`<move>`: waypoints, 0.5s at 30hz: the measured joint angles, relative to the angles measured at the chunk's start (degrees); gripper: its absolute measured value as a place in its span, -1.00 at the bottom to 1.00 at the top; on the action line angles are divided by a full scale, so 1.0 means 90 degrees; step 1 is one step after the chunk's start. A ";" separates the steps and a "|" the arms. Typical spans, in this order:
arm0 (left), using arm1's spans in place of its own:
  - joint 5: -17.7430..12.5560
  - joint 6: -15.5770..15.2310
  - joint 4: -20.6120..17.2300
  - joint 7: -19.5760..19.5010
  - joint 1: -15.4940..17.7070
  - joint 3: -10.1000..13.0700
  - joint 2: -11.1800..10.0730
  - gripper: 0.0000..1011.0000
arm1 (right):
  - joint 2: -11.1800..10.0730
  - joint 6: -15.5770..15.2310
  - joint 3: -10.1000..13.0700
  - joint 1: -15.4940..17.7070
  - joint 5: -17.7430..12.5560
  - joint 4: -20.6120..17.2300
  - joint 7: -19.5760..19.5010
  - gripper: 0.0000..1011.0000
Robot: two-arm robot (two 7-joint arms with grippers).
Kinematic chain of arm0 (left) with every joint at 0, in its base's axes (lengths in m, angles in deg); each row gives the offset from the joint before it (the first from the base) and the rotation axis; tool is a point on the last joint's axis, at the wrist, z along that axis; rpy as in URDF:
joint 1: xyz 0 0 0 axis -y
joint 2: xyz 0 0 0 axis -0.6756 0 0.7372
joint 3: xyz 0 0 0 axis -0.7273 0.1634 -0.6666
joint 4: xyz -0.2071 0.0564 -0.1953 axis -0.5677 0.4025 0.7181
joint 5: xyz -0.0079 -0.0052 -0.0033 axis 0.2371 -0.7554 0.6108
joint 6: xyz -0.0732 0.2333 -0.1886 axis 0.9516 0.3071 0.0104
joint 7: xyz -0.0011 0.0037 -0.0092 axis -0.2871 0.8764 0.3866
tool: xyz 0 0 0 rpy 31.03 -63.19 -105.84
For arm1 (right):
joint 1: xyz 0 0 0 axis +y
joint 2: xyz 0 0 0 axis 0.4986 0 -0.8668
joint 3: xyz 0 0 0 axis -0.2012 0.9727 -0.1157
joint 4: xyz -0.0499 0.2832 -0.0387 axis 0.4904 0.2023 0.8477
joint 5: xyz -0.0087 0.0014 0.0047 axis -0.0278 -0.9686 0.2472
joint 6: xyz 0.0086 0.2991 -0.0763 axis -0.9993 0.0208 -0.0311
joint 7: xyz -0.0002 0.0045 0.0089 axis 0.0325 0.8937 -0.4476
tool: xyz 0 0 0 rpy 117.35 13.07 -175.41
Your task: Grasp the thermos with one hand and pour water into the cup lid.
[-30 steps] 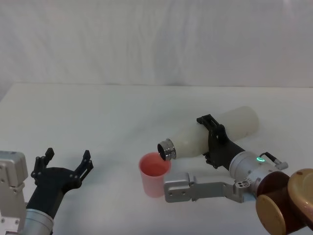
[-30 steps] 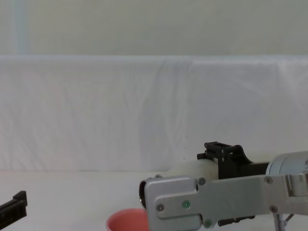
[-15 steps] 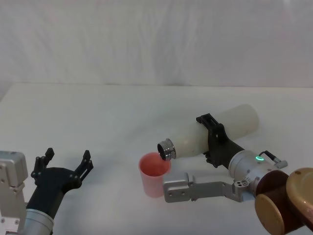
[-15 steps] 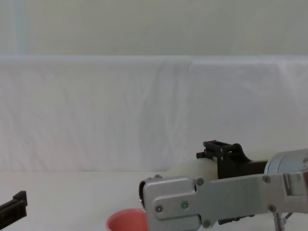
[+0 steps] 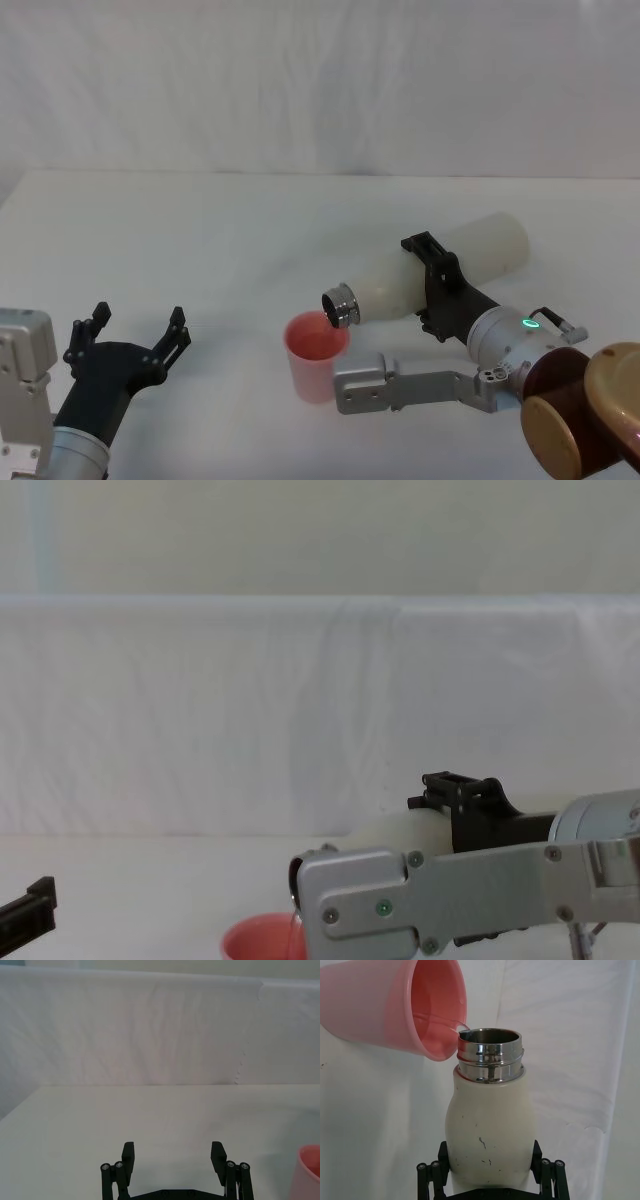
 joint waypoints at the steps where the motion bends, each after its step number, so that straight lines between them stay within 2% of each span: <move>1: 0.0000 0.0000 0.0000 0.0000 0.0000 0.0000 0.0000 0.98 | 0.0001 0.0000 0.0000 0.0000 0.0002 0.0000 0.0000 0.89; 15: 0.0000 0.0000 0.0000 0.0000 0.0000 0.0000 0.0000 0.98 | 0.0001 -0.0001 -0.0001 -0.0004 0.0019 0.0003 0.0006 0.89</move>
